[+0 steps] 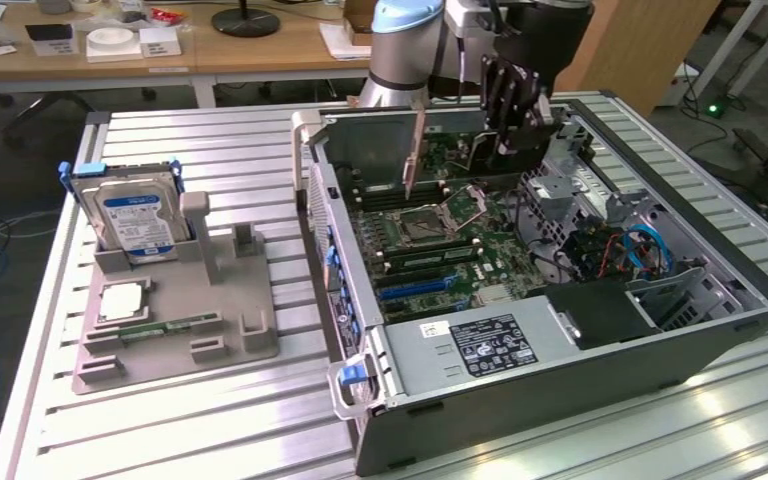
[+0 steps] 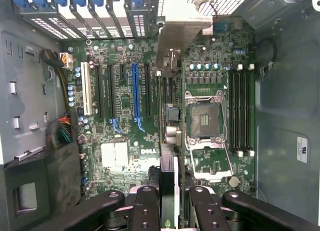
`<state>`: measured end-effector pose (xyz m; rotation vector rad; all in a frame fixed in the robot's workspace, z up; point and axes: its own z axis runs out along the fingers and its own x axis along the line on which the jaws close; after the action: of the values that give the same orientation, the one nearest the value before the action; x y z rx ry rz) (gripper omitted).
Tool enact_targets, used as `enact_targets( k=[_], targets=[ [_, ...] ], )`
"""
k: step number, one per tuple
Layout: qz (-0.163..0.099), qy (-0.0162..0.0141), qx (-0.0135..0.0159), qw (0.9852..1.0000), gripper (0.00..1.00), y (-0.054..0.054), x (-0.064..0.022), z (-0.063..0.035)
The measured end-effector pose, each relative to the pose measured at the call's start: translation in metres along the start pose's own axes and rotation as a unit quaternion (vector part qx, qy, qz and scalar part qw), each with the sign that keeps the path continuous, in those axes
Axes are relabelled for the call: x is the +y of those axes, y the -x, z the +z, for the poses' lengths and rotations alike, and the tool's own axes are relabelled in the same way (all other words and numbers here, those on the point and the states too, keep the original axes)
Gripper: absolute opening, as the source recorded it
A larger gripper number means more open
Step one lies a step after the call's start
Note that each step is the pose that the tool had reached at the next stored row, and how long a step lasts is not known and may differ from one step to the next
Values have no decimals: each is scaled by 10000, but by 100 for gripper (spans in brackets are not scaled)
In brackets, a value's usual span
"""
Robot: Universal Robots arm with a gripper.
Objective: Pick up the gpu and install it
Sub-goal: 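Insert the gpu into the slot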
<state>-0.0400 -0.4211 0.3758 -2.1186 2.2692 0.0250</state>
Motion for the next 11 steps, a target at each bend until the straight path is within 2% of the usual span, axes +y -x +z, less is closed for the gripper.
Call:
enact_targets(
  k=[11],
  targets=[
    [1,2,0,10000,27,-2,1,60]
  ],
)
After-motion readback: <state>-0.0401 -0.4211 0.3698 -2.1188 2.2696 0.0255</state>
